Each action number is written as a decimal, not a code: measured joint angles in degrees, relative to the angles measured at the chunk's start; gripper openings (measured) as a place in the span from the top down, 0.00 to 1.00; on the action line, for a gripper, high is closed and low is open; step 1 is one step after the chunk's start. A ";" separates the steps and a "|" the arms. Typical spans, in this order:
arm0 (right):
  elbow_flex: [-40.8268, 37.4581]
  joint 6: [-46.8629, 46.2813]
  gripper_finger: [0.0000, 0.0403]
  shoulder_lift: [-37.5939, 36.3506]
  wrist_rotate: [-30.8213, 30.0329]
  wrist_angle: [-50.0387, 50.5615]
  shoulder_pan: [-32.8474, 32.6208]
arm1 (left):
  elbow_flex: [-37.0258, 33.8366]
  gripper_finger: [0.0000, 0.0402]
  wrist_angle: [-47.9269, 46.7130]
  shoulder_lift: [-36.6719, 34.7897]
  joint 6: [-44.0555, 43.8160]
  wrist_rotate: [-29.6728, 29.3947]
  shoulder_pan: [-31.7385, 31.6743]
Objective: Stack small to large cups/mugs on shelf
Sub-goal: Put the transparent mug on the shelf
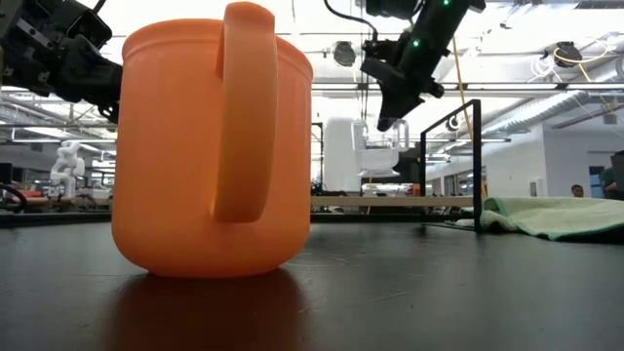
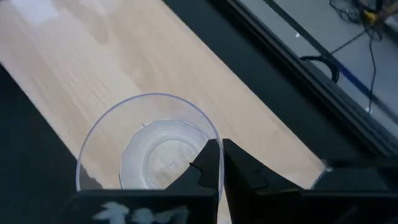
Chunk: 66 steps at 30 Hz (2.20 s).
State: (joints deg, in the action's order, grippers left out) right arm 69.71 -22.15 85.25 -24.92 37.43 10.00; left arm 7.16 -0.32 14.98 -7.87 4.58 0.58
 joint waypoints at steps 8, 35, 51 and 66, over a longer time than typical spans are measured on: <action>0.00 8.11 1.00 0.68 7.61 -4.49 0.08 | 0.00 0.94 0.04 -0.01 0.05 0.00 0.00; 0.00 1.12 1.00 5.64 10.39 -5.56 5.88 | 0.00 0.94 -0.91 0.00 0.21 0.04 0.00; 0.00 -2.51 1.00 5.64 9.98 -5.45 5.95 | 0.00 0.94 -1.25 0.00 0.51 0.02 0.00; 0.00 -0.05 0.97 5.64 8.73 -6.07 4.87 | -0.01 0.94 -1.22 -0.01 0.62 0.00 0.00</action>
State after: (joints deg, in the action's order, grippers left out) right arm 69.71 -22.19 90.89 -16.18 31.36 14.87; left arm 7.15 -1.53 14.97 -7.25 4.58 0.58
